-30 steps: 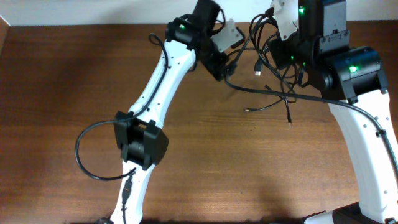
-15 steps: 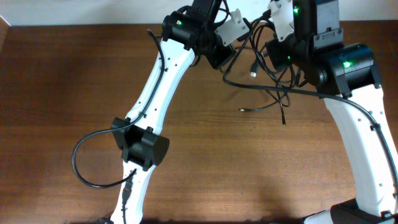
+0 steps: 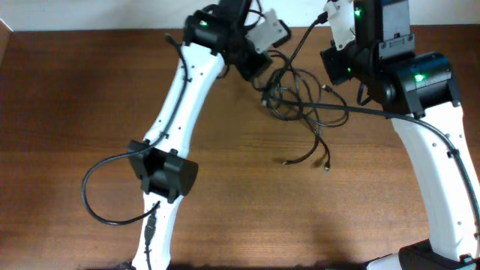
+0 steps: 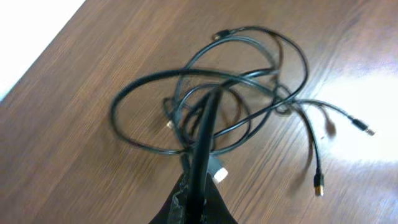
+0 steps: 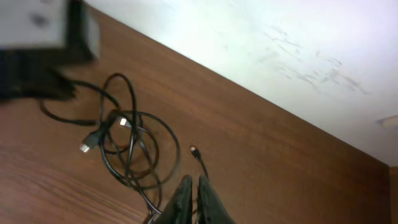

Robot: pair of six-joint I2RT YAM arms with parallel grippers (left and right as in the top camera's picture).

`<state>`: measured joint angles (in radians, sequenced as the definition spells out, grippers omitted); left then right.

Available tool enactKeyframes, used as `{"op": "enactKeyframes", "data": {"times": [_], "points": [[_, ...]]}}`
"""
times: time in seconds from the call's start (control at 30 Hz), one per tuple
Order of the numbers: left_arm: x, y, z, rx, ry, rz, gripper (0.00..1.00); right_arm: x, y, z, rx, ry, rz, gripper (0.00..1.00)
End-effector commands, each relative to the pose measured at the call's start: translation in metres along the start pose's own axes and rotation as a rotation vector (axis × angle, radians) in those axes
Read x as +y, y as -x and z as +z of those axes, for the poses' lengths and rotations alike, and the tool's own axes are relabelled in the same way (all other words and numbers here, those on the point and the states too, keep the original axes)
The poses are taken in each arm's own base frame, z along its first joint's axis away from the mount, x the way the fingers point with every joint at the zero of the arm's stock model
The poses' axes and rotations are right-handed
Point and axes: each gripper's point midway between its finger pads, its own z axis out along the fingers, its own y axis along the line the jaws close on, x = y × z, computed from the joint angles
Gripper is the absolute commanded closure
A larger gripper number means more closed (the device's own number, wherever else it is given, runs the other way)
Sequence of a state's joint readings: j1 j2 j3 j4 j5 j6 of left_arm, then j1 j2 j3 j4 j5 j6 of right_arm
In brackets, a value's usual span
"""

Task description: Untangle cables

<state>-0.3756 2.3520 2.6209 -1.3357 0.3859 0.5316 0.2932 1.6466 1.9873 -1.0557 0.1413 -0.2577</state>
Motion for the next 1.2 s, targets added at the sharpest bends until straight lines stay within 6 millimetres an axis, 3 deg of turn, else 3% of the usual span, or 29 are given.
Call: {"op": "enactKeyframes", "data": {"times": [0.0,0.17,0.37,0.4,0.43,0.5,0.7,0.9,1.1,1.17], "points": [[0.014,-0.005,-0.014,-0.012,0.016,-0.031,1.00,-0.006,-0.002,-0.001,0.005,-0.012,0.024,0.96],[0.016,-0.009,-0.014,0.009,0.034,-0.042,1.00,-0.002,-0.007,0.009,0.030,0.006,0.021,0.96],[0.016,-0.010,-0.013,0.014,0.034,-0.044,1.00,0.016,-0.019,0.036,0.099,0.081,0.027,0.96],[0.016,-0.010,-0.013,0.014,0.034,-0.044,1.00,0.017,-0.021,0.040,0.108,0.084,0.026,0.71],[0.016,-0.011,-0.014,0.014,0.034,-0.044,1.00,0.020,-0.021,0.043,0.111,0.101,0.026,0.23],[0.016,-0.010,-0.013,0.014,0.033,-0.043,1.00,0.026,-0.023,0.048,0.118,0.131,0.026,0.04],[0.010,-0.004,-0.010,0.006,0.030,-0.025,1.00,0.036,-0.036,0.077,0.184,0.159,0.022,0.03],[0.007,-0.002,-0.009,0.003,0.028,-0.019,1.00,0.055,-0.057,0.115,0.272,0.219,0.044,0.11],[0.008,-0.002,-0.009,0.000,0.030,-0.017,1.00,0.063,-0.071,0.137,0.320,0.238,0.045,0.12],[0.008,-0.002,-0.009,0.000,0.030,-0.017,1.00,0.066,-0.074,0.143,0.331,0.249,0.046,0.16]]}}
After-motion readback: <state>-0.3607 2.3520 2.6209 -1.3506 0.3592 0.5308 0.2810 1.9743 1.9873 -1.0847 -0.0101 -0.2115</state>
